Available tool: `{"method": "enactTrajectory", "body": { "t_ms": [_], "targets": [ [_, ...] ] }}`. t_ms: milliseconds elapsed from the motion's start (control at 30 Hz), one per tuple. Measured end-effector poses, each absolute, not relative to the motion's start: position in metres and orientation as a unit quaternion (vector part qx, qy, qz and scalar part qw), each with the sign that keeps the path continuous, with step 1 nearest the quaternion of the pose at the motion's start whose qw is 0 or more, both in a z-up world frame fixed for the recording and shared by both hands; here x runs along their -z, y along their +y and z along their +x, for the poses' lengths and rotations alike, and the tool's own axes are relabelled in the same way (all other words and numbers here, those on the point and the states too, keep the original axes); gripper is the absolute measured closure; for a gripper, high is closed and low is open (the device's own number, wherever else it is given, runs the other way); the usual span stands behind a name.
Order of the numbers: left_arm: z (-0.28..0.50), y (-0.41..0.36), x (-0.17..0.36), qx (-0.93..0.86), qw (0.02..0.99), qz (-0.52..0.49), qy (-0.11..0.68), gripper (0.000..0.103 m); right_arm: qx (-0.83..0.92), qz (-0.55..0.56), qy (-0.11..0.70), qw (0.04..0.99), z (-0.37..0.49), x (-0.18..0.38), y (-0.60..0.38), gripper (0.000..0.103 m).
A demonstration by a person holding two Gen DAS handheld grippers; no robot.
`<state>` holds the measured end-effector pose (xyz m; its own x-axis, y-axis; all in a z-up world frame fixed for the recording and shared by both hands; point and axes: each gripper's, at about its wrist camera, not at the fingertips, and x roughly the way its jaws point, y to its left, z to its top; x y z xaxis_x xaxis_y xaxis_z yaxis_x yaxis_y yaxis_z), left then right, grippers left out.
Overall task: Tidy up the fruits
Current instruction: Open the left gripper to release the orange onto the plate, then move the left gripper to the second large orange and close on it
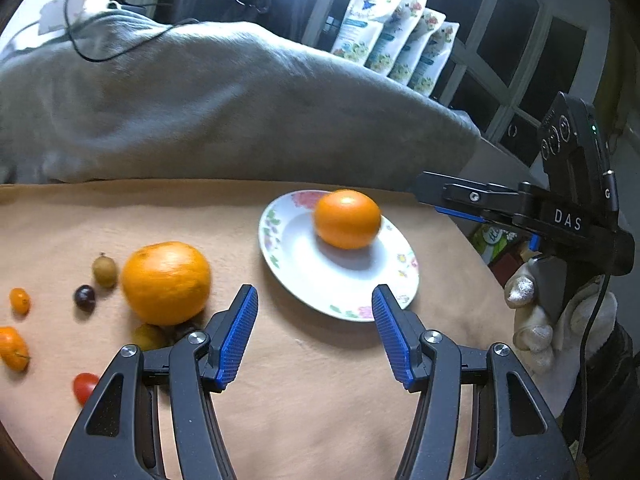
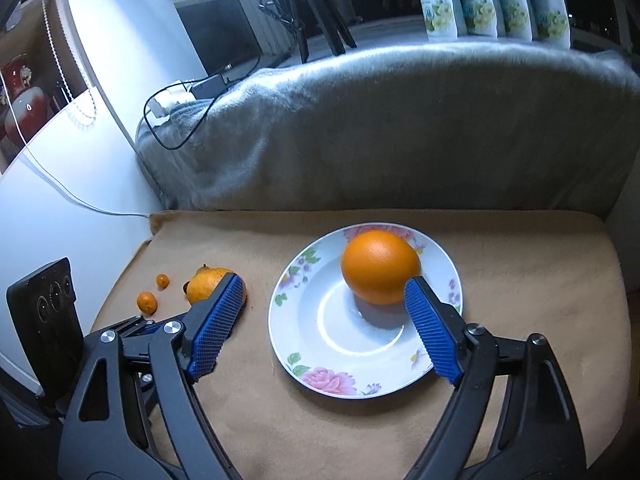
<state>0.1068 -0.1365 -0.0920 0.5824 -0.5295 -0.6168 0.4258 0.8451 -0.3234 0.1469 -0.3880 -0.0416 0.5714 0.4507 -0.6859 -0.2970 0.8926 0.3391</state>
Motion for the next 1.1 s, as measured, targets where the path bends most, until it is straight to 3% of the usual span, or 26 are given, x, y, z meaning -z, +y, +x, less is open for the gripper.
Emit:
{"method": "enactTrajectory", "body": {
  "t_ms": [233,367,467,1100],
  "targets": [
    [0.103,-0.108,0.089,0.239,0.896,-0.068,0.368,0.043,-0.216,0.095,0.397,0.887,0.141,0.037,-0.384,0.017],
    [0.104,-0.092,0.089,0.218,0.899,-0.068,0.374,0.031,-0.223,0.085,0.400,0.885,0.142,0.036,-0.375,0.016],
    [0.107,-0.081,0.091,0.194,0.903,-0.065,0.379,0.022,-0.227,0.072,0.408,0.882,0.143,0.036,-0.364,0.001],
    [0.127,-0.056,0.117,0.193,0.887,-0.087,0.411,0.022,-0.315,0.095,0.484,0.810,0.179,0.064,-0.292,0.000]
  ]
}}
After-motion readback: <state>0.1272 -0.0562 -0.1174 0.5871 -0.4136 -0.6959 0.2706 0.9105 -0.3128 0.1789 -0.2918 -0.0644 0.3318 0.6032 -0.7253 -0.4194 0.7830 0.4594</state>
